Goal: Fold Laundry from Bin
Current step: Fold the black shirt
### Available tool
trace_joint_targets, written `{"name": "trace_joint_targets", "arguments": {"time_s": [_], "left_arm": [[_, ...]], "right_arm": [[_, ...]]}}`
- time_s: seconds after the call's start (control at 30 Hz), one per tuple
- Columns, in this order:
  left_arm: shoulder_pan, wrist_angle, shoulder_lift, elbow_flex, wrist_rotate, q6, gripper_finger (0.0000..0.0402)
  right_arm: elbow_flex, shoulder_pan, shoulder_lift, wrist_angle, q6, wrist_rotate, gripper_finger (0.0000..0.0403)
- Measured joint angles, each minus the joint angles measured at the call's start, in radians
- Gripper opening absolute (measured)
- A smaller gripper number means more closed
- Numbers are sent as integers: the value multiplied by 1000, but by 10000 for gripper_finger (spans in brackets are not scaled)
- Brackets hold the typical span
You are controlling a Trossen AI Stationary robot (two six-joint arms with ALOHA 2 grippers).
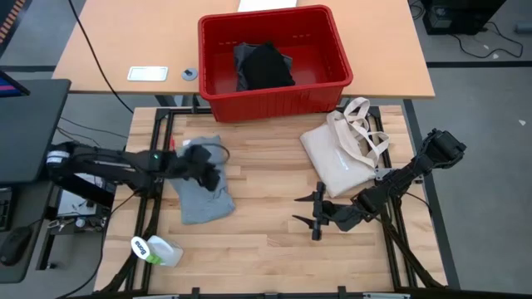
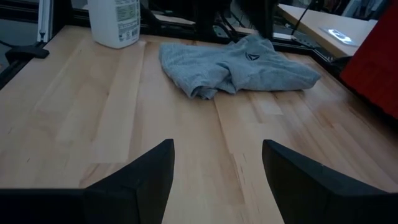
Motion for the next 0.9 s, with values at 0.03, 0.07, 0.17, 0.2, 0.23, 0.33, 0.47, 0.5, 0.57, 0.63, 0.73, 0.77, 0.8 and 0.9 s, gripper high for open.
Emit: {"name": "trace_joint_targets", "arguments": {"time_s": [0.03, 0.07, 0.17, 0.2, 0.23, 0.33, 0.47, 0.5, 0.57, 0.63, 0.73, 0.77, 0.8, 0.9], "left_arm": [[-31, 39, 21, -18, -20, 3, 155], [-61, 69, 41, -33, -50, 15, 155], [-198, 320, 90, -63, -223, 91, 155], [-249, 449, 103, -68, -286, 156, 155], [-298, 582, 120, -70, -337, 250, 155], [-401, 980, 170, -66, -397, 610, 155], [-493, 1339, 197, -51, -383, 1006, 155], [-513, 1362, 197, -51, -382, 1031, 155], [-543, 1335, 199, -52, -381, 1027, 155], [-569, 1240, 199, -52, -381, 988, 155], [-577, 1122, 215, -54, -373, 944, 155], [-569, 1110, 219, -54, -370, 946, 155], [-564, 1106, 220, -53, -376, 943, 155], [-562, 1096, 219, -53, -381, 938, 155]], "right_arm": [[0, -1, 0, 0, 0, 0, 250], [0, 0, 0, 2, 0, 2, 250], [0, -1, 0, 14, 0, 4, 250], [0, -4, 0, 32, 3, 7, 250], [0, -8, 0, 57, 6, 15, 250], [0, -30, 0, 176, -19, 56, 250], [0, -71, 0, 375, -136, -21, 250], [0, -80, 0, 407, -155, -73, 250], [0, -97, 0, 437, -170, -163, 250], [0, -116, 0, 442, -162, -235, 250], [0, -143, 5, 444, -48, -276, 250], [0, -152, 14, 458, -11, -280, 250], [0, -158, 26, 469, 19, -282, 250], [9, -166, 97, 553, 78, -249, 250]]}}
